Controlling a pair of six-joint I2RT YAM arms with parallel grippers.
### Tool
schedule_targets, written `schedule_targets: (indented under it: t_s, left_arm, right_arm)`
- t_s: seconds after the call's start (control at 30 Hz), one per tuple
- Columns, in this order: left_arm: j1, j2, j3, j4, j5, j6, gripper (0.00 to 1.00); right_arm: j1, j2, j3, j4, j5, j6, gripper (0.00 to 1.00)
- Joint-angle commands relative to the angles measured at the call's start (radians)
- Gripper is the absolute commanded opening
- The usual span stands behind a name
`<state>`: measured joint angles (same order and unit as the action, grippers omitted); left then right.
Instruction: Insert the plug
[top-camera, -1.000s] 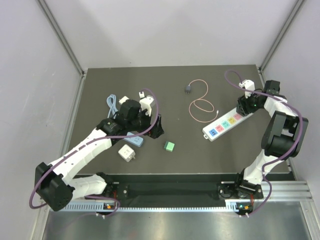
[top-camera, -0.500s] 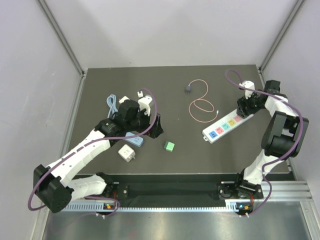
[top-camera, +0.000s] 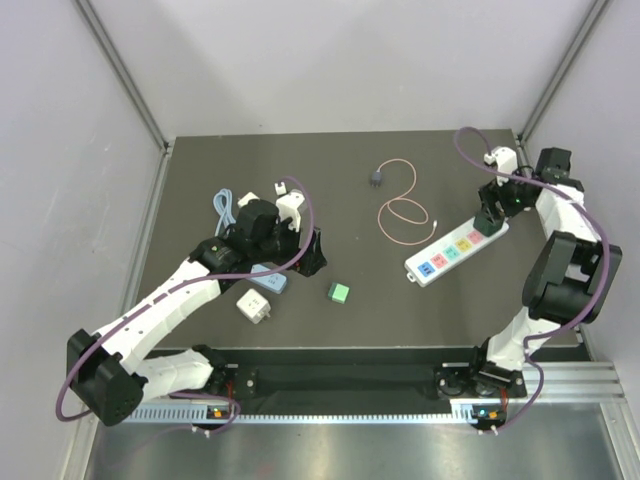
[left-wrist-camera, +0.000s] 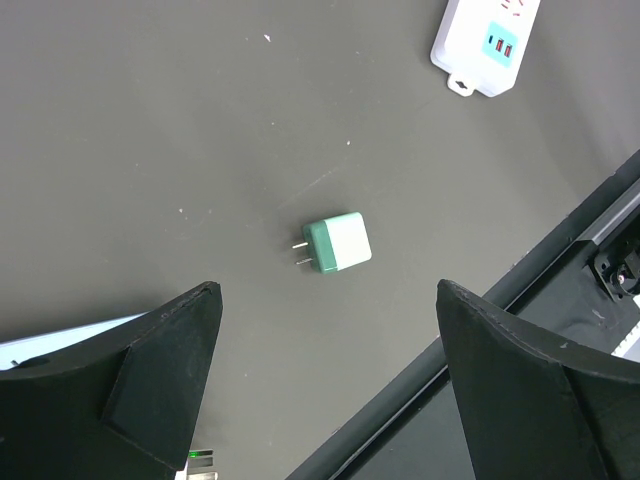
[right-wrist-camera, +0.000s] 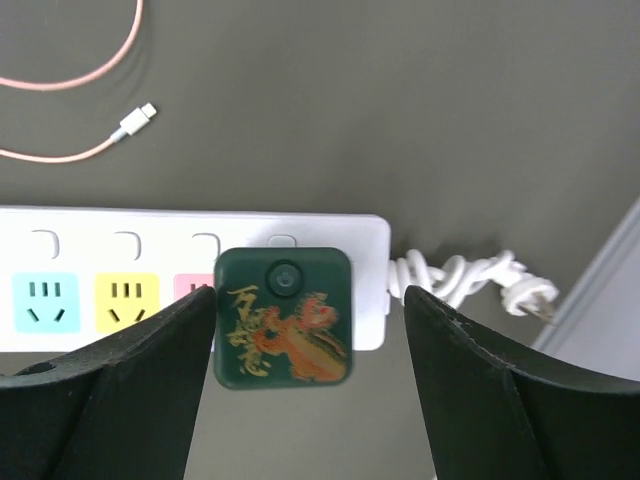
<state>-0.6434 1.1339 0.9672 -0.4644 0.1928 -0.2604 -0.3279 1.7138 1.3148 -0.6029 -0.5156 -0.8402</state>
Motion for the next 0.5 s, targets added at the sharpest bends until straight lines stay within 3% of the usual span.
schedule_targets:
  t_s: [0.0,0.1,0.17,0.23,0.27,0.33,0.37,0.47]
  left_arm:
    - [-0.002,-0.026,0.030,0.027,0.000,0.010,0.93]
    - [-0.002,-0.026,0.033,0.027,0.000,0.010,0.93]
    - [-0.002,-0.031,0.033,0.027,-0.003,0.010,0.93]
    - [-0.004,-0.034,0.030,0.030,-0.004,0.010,0.93]
    - [-0.002,-0.034,0.028,0.030,-0.004,0.009,0.93]
    - [-0.004,-0.033,0.030,0.032,0.000,0.007,0.92]
    - [-0.002,-0.033,0.031,0.033,0.008,0.006,0.92]
    - [-0.002,-0.028,0.027,0.040,0.028,0.000,0.92]
  right_arm:
    - [0.000,-0.089,0.049,-0.005,-0.035,0.010,0.75]
    - [0.001,-0.111,0.049,-0.001,-0.044,0.042,0.74]
    - [0.006,-0.134,0.051,0.008,-0.061,0.090,0.68]
    - [0.019,-0.157,0.038,0.086,-0.029,0.241,0.53]
    - [0.026,-0.177,0.023,0.133,0.018,0.335,0.29]
    - [0.036,-0.180,0.038,0.201,0.235,0.611,0.06]
    - [0.036,-0.159,0.093,0.183,0.303,0.698,0.00]
    - [0.038,-0.102,0.216,0.013,0.376,0.891,0.00]
